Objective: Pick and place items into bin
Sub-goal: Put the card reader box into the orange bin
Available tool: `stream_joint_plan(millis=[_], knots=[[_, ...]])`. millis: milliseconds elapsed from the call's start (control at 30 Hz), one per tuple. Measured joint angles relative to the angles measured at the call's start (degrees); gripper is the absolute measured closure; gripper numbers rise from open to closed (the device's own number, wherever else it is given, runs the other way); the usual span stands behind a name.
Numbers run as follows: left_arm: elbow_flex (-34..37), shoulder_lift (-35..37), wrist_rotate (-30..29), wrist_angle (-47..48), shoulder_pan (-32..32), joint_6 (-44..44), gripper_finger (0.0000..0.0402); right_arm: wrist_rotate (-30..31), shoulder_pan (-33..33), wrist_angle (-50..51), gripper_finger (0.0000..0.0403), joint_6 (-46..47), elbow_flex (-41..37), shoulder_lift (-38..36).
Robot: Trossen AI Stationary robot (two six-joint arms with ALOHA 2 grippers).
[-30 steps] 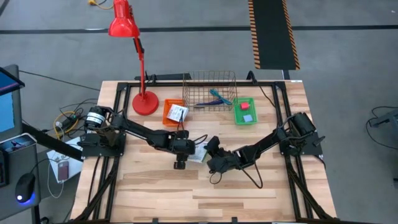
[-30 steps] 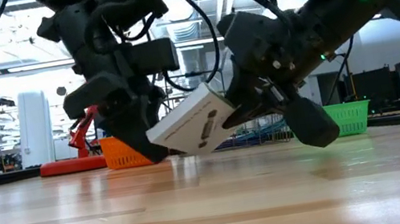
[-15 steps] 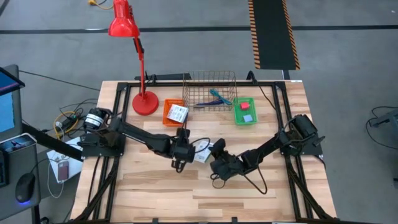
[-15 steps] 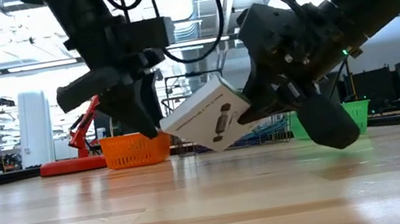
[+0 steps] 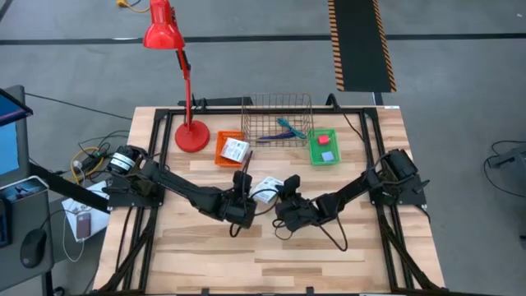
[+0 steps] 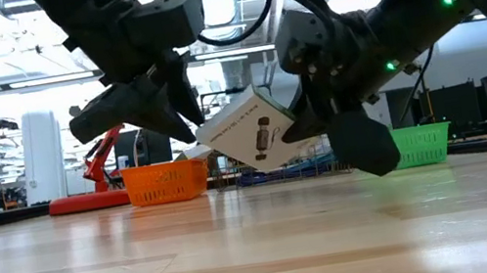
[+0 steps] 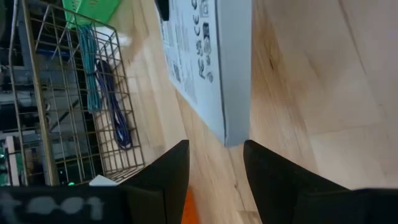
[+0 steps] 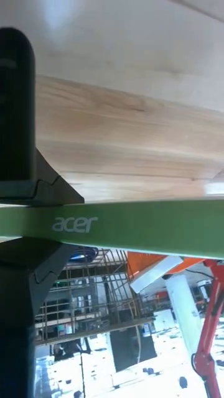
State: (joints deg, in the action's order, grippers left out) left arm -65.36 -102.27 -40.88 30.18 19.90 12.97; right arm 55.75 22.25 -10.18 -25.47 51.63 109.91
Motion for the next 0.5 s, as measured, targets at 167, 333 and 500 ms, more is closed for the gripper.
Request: stream_joint_plan(millis=[167,333,500], knots=[[0.1,0.1,0.1,-0.1,0.0,0.1,0.0258,0.0,-0.6,0.8,0.0351,-1.3,1.7,0.0],[-0.1,0.4,0.8,-3.0,-0.1,0.0,0.0258,0.5,-1.0,-0.7,0.0351,-1.8,3.1,-0.1],[0.0,0.1,0.7,-4.1,-0.1,0.0,0.0258,0.7,-1.4,-0.9,0.0351,-3.0,3.4,0.0]])
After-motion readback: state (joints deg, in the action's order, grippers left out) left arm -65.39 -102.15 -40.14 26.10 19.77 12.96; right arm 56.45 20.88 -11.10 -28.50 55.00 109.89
